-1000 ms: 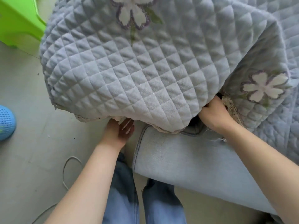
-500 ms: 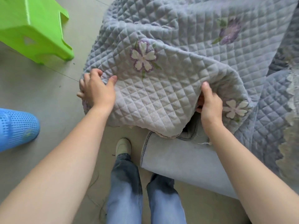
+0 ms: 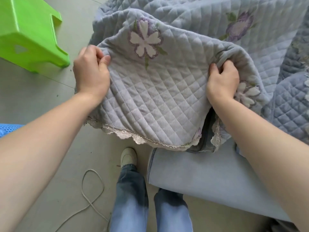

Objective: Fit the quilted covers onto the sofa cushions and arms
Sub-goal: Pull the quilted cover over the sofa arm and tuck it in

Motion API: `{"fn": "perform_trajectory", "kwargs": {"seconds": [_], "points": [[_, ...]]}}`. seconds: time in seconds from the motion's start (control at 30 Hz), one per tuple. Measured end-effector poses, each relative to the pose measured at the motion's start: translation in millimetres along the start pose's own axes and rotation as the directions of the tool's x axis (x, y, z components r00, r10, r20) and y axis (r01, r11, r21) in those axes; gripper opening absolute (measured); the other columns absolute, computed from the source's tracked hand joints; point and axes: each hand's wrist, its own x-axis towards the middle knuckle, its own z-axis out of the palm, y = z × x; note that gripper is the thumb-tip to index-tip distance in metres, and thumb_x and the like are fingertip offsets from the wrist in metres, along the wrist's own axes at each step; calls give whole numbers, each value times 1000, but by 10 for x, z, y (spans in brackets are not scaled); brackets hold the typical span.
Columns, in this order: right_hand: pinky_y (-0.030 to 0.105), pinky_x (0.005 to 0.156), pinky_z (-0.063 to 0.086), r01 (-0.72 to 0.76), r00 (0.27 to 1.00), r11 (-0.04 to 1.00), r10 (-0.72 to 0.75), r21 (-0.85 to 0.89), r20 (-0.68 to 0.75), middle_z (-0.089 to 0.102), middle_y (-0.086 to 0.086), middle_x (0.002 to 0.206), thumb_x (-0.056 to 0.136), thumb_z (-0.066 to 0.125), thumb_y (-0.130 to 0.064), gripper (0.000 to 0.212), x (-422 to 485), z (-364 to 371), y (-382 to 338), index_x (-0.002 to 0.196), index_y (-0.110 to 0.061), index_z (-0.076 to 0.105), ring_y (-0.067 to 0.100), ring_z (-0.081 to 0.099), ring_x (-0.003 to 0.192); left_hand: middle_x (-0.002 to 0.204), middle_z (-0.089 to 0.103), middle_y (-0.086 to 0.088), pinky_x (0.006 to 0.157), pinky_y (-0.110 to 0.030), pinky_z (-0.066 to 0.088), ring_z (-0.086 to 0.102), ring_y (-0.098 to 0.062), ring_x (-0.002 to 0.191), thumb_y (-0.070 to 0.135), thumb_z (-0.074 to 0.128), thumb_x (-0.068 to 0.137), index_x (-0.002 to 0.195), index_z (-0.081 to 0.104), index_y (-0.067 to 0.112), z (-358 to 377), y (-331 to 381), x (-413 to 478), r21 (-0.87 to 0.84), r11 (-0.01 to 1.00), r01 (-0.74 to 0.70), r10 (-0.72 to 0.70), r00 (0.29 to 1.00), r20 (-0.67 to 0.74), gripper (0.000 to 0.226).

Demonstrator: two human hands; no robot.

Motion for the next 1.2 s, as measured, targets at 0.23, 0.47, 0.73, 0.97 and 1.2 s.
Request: {"fn": "perform_trajectory", "kwargs": {"seconds": [0.23,0.47,0.73,0.97,1.2], "points": [[38,75,38,288,955,932,-265,-219,131,53,12,91,96,40,-46,35,116,-37,275,84,-13,44,29,51,88,86,52,-11,70,-28,31,50,-25,81,18,55,87,85,56,5,192,-74,-1,-37,996,84,-81,993,87,13],[36,60,54,-120,887,989,70,83,456,71,4,73,74,62,-52,38,202,-577,197,72,-14,68,23,66,68,150,24,-22,115,-44,10,14,-35,141,41,54,81,145,26,6,303,487,-187,25,963,269,-266,928,261,78],[43,80,53,-7,999,998,9,61,-42,63,0,87,83,59,-33,21,917,-969,20,99,-20,61,19,62,81,151,25,-26,110,-53,17,17,-38,143,65,28,78,144,29,2,736,627,-234,204,935,289,-307,950,62,91],[40,99,38,342,922,920,-288,-192,260,47,7,123,81,48,-70,68,1192,-93,-1049,124,-19,54,24,43,117,147,33,-22,104,-51,24,29,-36,137,63,33,77,142,34,6,784,605,-199,204,932,301,-315,948,42,86],[51,102,25,255,958,746,-110,-615,265,41,22,134,75,48,-76,91,1116,480,-1574,130,-3,39,39,36,124,143,43,-11,99,-47,24,39,-32,126,58,31,77,138,43,10,672,689,-110,140,932,334,-351,929,121,79]]}}
